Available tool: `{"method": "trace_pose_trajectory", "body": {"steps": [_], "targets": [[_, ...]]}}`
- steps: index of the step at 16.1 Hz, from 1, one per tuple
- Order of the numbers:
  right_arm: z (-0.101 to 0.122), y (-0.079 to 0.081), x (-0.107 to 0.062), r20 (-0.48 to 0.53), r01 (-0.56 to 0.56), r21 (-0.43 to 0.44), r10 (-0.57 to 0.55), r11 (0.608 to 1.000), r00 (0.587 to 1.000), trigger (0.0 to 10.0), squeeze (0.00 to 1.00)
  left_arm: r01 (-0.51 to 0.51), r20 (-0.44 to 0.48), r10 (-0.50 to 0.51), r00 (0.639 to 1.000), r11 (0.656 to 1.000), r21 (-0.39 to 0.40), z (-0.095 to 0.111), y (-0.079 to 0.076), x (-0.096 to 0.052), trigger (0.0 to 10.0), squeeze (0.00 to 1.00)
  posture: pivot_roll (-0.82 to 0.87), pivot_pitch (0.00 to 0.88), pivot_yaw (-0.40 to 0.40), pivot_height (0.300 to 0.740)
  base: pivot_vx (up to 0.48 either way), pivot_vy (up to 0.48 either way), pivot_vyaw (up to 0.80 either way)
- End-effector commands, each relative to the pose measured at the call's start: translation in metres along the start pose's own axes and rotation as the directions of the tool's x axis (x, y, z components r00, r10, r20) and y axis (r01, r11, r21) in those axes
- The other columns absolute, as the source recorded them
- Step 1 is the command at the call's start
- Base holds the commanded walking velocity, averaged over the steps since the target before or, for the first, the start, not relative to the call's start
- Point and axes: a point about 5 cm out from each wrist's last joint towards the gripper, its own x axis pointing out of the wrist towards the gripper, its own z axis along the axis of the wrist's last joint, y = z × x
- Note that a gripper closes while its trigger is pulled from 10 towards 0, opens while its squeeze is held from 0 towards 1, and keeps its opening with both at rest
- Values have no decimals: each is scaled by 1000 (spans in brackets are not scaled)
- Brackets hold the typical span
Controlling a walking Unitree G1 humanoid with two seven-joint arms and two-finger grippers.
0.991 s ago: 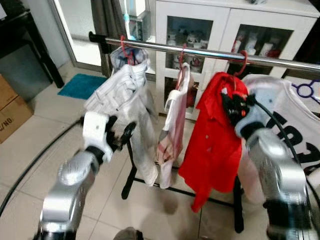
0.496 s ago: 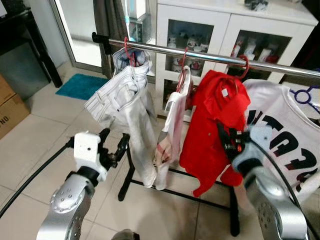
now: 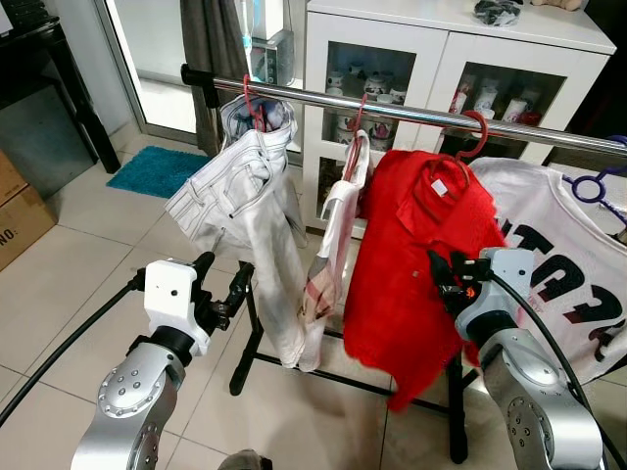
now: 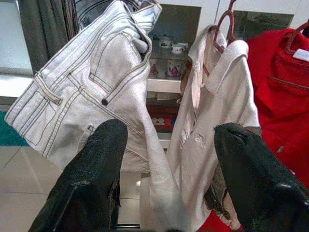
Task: Hang hanger
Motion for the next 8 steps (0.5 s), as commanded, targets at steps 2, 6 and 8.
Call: {"method": "trace_pose_trajectory", "body": {"steps": [2,6,8], "targets": [[2,-1,0,4,1,7,-1,1000,1000,10000,0,7,16,-8,1000,1000,16,3,-2,1,10000,0,-3,0,-4,740,0,0,0],[2,-1,0,4,1,7,-1,1000,1000,10000,0,7,16,-8,1000,1000,16,3,-2,1,10000,0,-3,0,-4,740,0,0,0],[-3,-2,-2,-13,18,7,-18,1000,1000,10000,0,9,13,-10,1000,1000,25,2,-2,-1,10000,0,0,0,-4,740,0,0,0]]}}
